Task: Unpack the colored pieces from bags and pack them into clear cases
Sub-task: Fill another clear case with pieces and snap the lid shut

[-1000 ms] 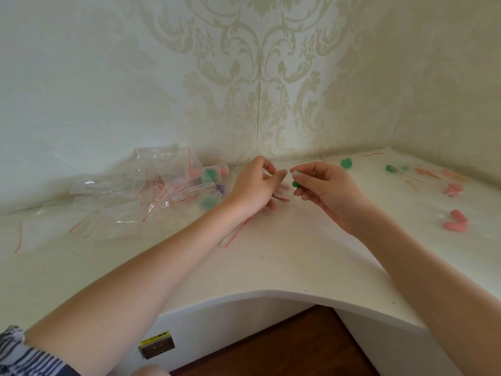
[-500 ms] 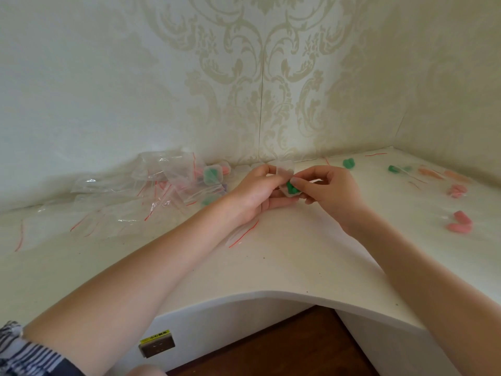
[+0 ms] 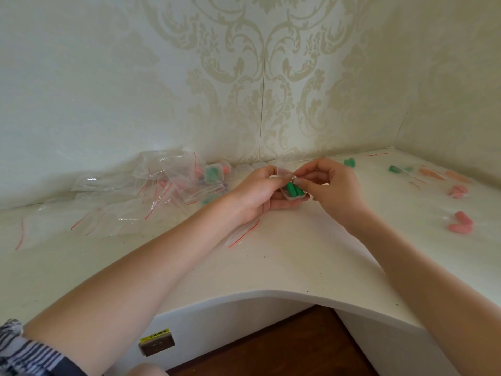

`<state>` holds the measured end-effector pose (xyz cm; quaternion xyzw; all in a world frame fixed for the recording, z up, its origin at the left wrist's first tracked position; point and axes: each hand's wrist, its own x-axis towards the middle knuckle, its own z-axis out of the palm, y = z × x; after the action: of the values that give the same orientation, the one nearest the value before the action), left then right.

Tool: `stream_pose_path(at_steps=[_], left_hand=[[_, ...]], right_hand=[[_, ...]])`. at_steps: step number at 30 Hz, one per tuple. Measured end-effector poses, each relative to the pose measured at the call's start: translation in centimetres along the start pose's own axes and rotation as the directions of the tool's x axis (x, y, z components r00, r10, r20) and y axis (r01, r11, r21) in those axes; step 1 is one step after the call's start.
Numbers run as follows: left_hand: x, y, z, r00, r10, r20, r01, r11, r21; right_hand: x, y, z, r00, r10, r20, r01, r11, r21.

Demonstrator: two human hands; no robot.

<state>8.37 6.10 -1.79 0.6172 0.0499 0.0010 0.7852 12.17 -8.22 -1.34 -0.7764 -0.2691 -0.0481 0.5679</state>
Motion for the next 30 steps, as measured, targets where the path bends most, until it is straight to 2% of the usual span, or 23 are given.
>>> stream_pose_path(at_steps=[2,7,14,17,20,23,30], left_hand=[[0.0,0.2,0.0,1.0,-0.012,-0.009,0.012,0.998,-0.058],[0.0,0.6,-0.2,0.996,-0.087,0.0,0.086,0.988,-0.125],[-0.7,0.8,-0.1,0.991,-0.121,0.052,0.127,0.984,-0.121],[-0.8,0.8,0.0,0.99,-0.123,0.074,0.128,0.989,-0.068],[-0.7,0.7,0.0,0.99,-0.11,0.086,0.113,0.993,-0.036],[-0.8,0.8,0.1,0.989,-0.114,0.099,0.121,0.99,-0.068],[-0.6,0.9,-0.4,0.971,-0.215,0.107,0.234,0.947,-0.22]], right_hand=[[-0.2,-0.1,0.0,1.0,-0.022,0.015,0.022,1.0,-0.008],[-0.3,0.2,0.3,0.992,-0.123,0.04,0.128,0.979,-0.156],[0.3,0.3,-0.1,0.993,-0.038,-0.113,0.03,0.997,-0.071],[0.3,0.4,0.0,1.0,0.008,-0.011,-0.009,0.998,-0.06],[0.1,0.4,0.3,0.997,-0.021,0.08,0.027,0.997,-0.075],[0.2,0.5,0.2,0.996,-0.056,0.068,0.062,0.995,-0.079],[0.4,0.9,0.1,0.999,-0.041,0.034,0.043,0.997,-0.058]])
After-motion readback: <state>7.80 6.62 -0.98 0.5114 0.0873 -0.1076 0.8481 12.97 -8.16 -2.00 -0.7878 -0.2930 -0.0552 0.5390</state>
